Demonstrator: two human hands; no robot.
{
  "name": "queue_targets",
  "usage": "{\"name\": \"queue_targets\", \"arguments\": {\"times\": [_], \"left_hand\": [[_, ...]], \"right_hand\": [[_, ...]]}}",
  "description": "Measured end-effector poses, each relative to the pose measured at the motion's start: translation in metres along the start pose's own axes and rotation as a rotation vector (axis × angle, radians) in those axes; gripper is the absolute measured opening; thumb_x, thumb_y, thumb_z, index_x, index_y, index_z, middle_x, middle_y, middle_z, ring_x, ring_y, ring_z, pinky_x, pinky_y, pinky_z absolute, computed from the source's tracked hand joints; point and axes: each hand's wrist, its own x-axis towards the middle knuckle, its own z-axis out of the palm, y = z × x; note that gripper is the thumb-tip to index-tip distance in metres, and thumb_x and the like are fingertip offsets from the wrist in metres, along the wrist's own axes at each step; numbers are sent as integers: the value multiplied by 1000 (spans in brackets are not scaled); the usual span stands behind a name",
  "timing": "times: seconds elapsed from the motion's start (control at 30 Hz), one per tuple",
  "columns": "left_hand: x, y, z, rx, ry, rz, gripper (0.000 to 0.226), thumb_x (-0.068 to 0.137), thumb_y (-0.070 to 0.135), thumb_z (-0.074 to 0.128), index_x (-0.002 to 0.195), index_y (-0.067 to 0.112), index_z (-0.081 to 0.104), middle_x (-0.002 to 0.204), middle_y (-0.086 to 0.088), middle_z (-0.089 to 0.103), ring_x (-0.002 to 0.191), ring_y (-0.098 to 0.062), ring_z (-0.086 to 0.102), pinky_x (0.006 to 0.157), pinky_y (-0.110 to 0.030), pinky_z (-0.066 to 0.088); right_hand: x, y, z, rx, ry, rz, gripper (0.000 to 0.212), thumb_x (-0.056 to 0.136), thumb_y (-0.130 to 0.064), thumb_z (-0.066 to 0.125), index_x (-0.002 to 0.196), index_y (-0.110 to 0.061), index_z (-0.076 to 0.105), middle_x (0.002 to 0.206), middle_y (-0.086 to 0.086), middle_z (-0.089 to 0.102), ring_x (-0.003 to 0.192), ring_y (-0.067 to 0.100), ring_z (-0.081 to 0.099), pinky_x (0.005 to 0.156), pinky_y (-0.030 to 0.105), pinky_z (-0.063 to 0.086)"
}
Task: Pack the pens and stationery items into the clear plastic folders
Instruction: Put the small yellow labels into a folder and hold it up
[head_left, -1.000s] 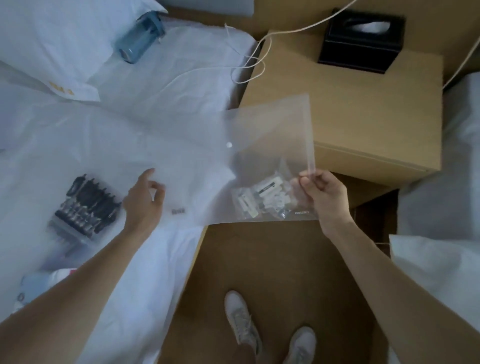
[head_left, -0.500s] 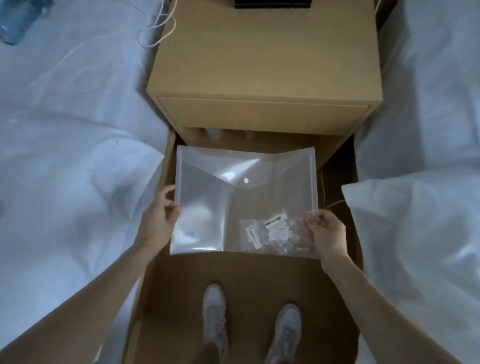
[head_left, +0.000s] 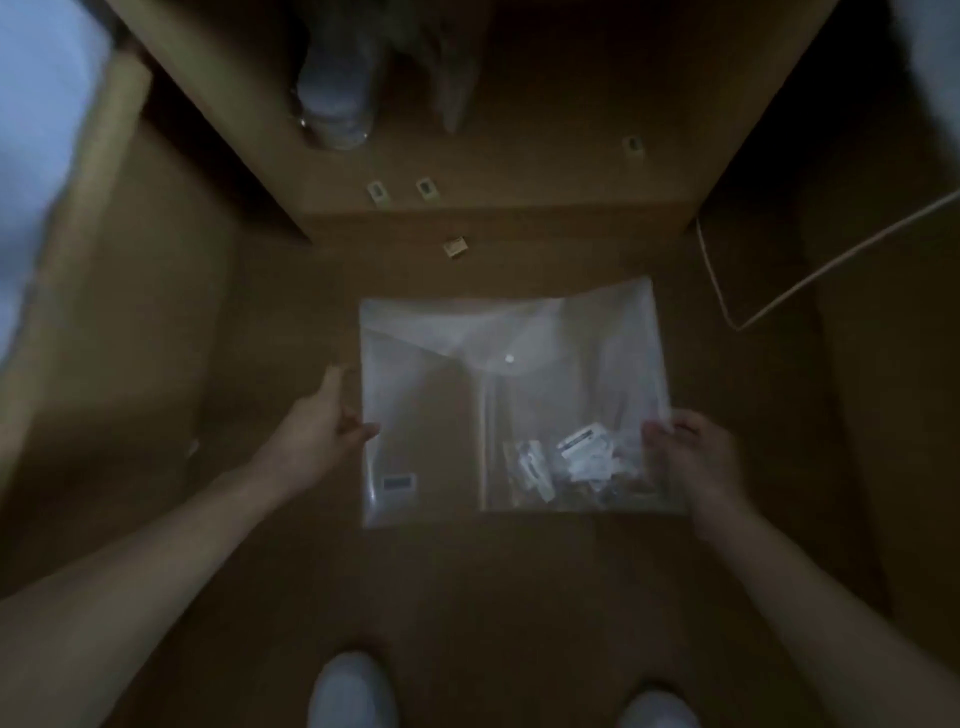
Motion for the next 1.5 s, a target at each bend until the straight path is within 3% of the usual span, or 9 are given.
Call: {"name": "queue_targets", "arguments": {"times": [0.13, 0.33, 0.43, 0.6, 0.8, 0.9, 1.0, 1.2, 1.5], "left_hand": [[50, -40, 32, 50, 6, 41, 61, 85, 14, 69, 136, 10, 36, 73, 4, 56, 66, -15, 54, 56, -26, 36], [98, -72, 45, 137, -76, 81, 59, 87, 13, 65, 138, 23, 37, 74, 6, 51, 67, -14, 51, 58, -24, 36], [103, -67, 47, 178, -54, 107, 53, 88, 14, 64, 134, 24, 38, 95, -7, 62, 94, -26, 60, 71, -26, 41], [90, -6, 72, 112, 152, 231, 52, 90, 16, 61, 137, 7, 41, 128, -20, 42, 121, -35, 42, 102, -28, 28], [78, 29, 144, 374, 121, 534, 66, 87, 50, 33, 141, 12, 40, 142, -20, 37, 132, -37, 36, 107, -45, 29], [77, 18, 162, 531, 67, 417, 72, 94, 59, 18, 152, 21, 1, 159, -11, 0, 146, -29, 0, 116, -47, 3], [77, 1, 175, 518, 51, 303, 89, 70, 75, -21, 143, 24, -27, 157, -6, -23, 144, -26, -21, 113, -48, -13], [80, -13, 185, 426, 71, 325, 80, 68, 74, -28, 135, 33, -37, 149, 1, -37, 141, -22, -28, 112, -46, -19], [83, -32, 190, 443, 198, 501, 69, 95, 62, 4, 151, 24, -5, 159, -8, -1, 145, -24, -1, 112, -51, -1]], "right_hand": [[42, 31, 25, -42, -81, -139, 26, 86, 7, 59, 107, -5, 50, 76, 7, 60, 44, 1, 56, 42, 13, 43], [58, 56, 20, -283, -263, -159, 17, 84, 9, 61, 88, -1, 49, 57, 11, 58, 30, 6, 49, 33, 17, 39], [55, 66, 8, -552, -332, -117, 19, 86, -9, 68, 82, -7, 49, 53, 5, 58, 37, 11, 50, 35, 19, 37], [41, 37, 5, -907, -78, -465, 21, 86, -27, 68, 100, -20, 54, 90, -5, 56, 92, 21, 58, 70, 25, 38], [67, 2, 68, -909, -167, -855, 43, 84, -20, 69, 122, -7, 54, 124, 12, 54, 119, 28, 47, 98, 27, 30], [79, 0, 102, -980, -228, -965, 61, 86, -32, 66, 138, -13, 42, 145, 7, 41, 135, 23, 34, 109, 27, 19], [93, 11, 122, -1112, -318, -1041, 69, 87, -40, 63, 144, -15, 35, 154, 4, 29, 142, 19, 24, 112, 28, 14], [110, 28, 135, -1167, -83, -1375, 33, 81, -30, 52, 97, -7, 70, 104, 12, 70, 95, 28, 68, 78, 34, 54], [114, 26, 133, -1216, -31, -1488, 20, 80, -28, 52, 69, -19, 67, 69, -1, 63, 67, 20, 64, 50, 24, 44]]}}
